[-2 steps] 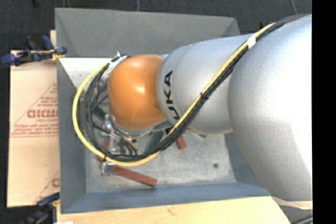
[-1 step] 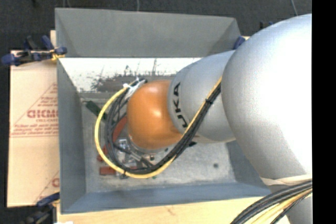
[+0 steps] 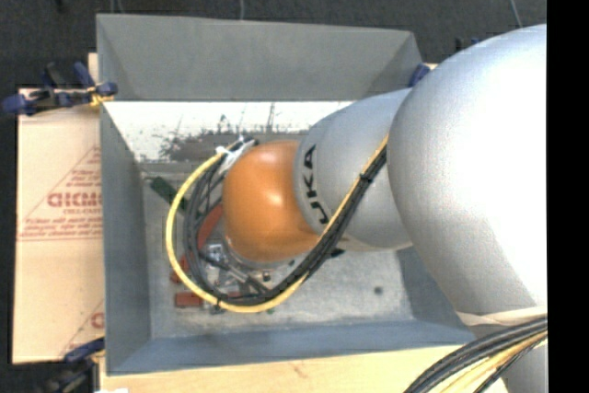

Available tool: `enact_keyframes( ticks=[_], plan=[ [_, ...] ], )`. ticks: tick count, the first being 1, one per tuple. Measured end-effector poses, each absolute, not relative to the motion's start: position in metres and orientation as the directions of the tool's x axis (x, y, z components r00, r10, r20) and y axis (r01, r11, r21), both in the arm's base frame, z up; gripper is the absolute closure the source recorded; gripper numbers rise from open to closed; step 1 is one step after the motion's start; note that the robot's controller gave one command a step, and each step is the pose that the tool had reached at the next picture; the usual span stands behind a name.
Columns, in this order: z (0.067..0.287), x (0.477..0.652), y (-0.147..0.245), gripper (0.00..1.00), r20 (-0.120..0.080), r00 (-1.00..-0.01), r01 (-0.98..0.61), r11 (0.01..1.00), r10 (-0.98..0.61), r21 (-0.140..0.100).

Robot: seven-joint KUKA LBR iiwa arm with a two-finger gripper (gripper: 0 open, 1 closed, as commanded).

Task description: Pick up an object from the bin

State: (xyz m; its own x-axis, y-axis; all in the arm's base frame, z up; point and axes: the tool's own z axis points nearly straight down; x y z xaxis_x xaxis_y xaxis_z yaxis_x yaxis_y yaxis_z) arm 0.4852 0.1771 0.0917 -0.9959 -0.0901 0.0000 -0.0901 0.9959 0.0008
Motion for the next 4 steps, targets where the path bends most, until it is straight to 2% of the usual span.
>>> enact_keyframes(
  ticks=[1,2,3,4],
  plan=[
    [0.137,0.492,0.181,1.00,0.003,-0.996,-0.086,0.996,-0.086,-0.001],
    [0.177,0.492,0.198,1.00,-0.002,-0.993,-0.120,0.993,-0.120,0.000],
    [0.189,0.487,0.199,1.00,-0.003,-0.992,-0.126,0.992,-0.126,0.000],
    [0.213,0.497,0.199,1.00,-0.002,-0.992,-0.126,0.992,-0.126,0.000]
  ],
)
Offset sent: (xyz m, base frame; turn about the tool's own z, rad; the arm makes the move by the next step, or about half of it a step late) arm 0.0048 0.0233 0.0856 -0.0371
